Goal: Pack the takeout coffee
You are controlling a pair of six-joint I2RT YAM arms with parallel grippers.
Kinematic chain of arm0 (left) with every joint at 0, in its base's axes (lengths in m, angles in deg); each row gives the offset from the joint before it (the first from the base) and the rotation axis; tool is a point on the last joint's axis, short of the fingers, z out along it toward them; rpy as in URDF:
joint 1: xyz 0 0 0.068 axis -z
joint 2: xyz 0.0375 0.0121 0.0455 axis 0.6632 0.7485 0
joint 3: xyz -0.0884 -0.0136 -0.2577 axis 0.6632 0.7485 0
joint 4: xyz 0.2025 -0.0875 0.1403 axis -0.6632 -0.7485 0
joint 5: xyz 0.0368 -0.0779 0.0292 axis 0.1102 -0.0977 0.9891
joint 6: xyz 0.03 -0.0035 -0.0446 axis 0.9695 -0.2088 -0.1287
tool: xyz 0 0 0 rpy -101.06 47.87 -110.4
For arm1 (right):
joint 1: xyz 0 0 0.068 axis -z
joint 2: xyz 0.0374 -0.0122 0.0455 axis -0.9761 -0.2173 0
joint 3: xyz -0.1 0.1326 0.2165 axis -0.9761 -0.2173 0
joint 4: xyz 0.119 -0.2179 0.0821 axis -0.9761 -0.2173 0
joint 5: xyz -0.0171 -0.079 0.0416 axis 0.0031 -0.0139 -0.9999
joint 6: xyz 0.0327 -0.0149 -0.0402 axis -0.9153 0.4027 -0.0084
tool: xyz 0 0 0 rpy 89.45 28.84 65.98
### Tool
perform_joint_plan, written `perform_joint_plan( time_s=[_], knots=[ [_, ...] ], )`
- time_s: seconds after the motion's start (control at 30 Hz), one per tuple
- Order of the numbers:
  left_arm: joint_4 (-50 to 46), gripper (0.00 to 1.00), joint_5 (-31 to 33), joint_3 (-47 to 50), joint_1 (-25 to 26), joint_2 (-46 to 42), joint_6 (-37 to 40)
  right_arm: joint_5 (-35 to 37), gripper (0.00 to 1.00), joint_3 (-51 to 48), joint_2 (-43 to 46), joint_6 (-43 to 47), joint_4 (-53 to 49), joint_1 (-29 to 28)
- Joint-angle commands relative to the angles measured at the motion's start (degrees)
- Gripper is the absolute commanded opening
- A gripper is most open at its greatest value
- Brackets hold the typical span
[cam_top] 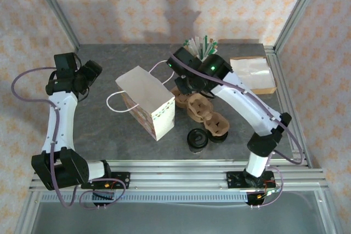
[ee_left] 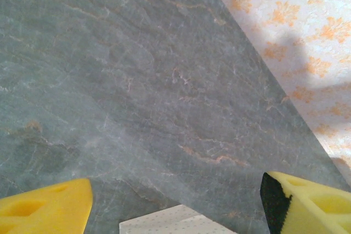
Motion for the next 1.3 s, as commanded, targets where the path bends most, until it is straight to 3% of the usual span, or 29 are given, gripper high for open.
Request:
perform_joint_plan(
  time_s=[0.0,0.17,0.27,0.5,0.57,0.87,1.27],
  knots=[
    [3.17,0.81,-3.27,1.81,0.02,-0.44,-0.37,-0.08,0.45,-7.72,10.45,-1.0,12.34,1.39],
    [3.29,0.81,-4.99,3.95,0.14,0.18,0.95,0.14,0.5,-15.74,17.35,5.04,14.25,4.79],
    [3.98,0.81,-6.38,5.44,0.13,0.39,1.75,1.45,0.52,-26.07,22.45,11.99,16.99,7.79],
    [2.48,0.81,-7.55,5.72,0.42,1.35,5.21,-32.82,0.51,-43.65,29.2,7.61,26.2,28.96],
    [2.55,0.81,-7.08,6.05,0.48,1.33,5.51,-36.23,0.51,-48.34,30.0,5.66,29.67,31.03],
    [4.6,0.81,-9.26,8.68,0.45,2.33,6.23,-41.44,0.51,-63.12,30.16,4.36,39.61,31.83],
    [4.86,0.81,-10.15,9.85,1.02,2.71,8.77,-40.31,0.51,-63.28,24.81,7.13,38.47,31.84]
  ],
)
